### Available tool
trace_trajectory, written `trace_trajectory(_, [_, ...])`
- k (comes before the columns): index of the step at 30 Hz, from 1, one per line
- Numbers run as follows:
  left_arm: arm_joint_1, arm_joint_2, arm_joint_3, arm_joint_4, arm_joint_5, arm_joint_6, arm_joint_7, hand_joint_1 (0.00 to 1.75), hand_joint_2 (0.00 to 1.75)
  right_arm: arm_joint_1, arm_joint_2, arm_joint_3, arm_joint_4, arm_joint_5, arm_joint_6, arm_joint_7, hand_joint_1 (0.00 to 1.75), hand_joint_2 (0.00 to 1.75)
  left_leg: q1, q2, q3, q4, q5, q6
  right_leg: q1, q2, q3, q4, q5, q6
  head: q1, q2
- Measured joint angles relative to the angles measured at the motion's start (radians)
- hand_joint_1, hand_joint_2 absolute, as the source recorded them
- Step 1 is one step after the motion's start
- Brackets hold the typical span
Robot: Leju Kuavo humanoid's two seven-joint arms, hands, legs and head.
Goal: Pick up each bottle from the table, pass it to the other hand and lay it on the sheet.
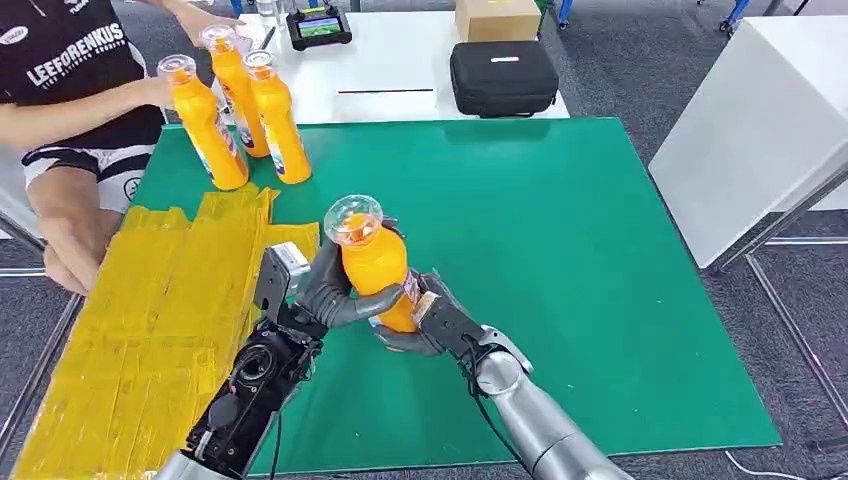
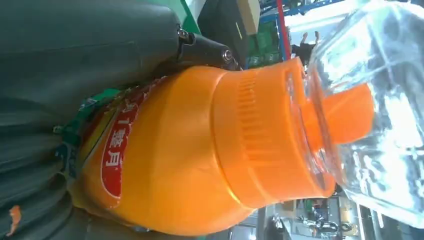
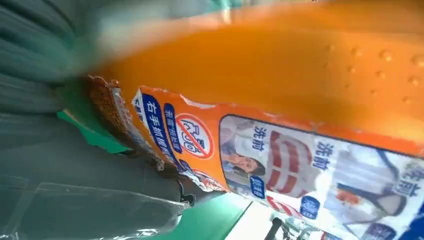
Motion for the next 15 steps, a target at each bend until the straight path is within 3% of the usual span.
trace_trajectory(4, [0.002,0.002,0.016,-0.001,-0.012,0.063,-0.002,1.75,1.75,0.003,-0.001,0.0,-0.016,0.017,-0.033,0.001,0.0,1.75,0.0,0.0,0.0,0.0,0.0,0.0,0.0,0.0,0.0,0.0,0.0,0.0,0.0,0.0])
trace_trajectory(5, [0.004,0.003,0.026,-0.005,-0.035,0.097,-0.003,1.75,1.75,0.007,-0.004,-0.002,-0.022,0.016,-0.037,0.003,0.0,0.0,0.0,0.0,0.0,0.0,0.0,0.0,0.0,0.0,0.0,0.0,0.0,0.0,0.0,0.0])
trace_trajectory(14, [0.018,0.023,0.127,-0.086,-0.463,0.459,-0.009,1.75,1.75,0.169,-0.042,-0.051,-0.272,0.05,-0.074,0.058,0.0,0.0,0.0,0.0,-0.001,0.0,0.0,0.0,0.0,0.0,-0.001,0.0,0.0,0.0,0.0,0.0])
trace_trajectory(15, [0.018,0.024,0.132,-0.089,-0.534,0.51,0.002,1.75,1.75,0.188,-0.045,-0.055,-0.301,0.05,-0.078,0.064,0.0,1.75,0.0,0.0,-0.001,0.0,0.0,0.0,0.0,0.0,-0.001,0.0,0.0,0.0,0.0,0.0])
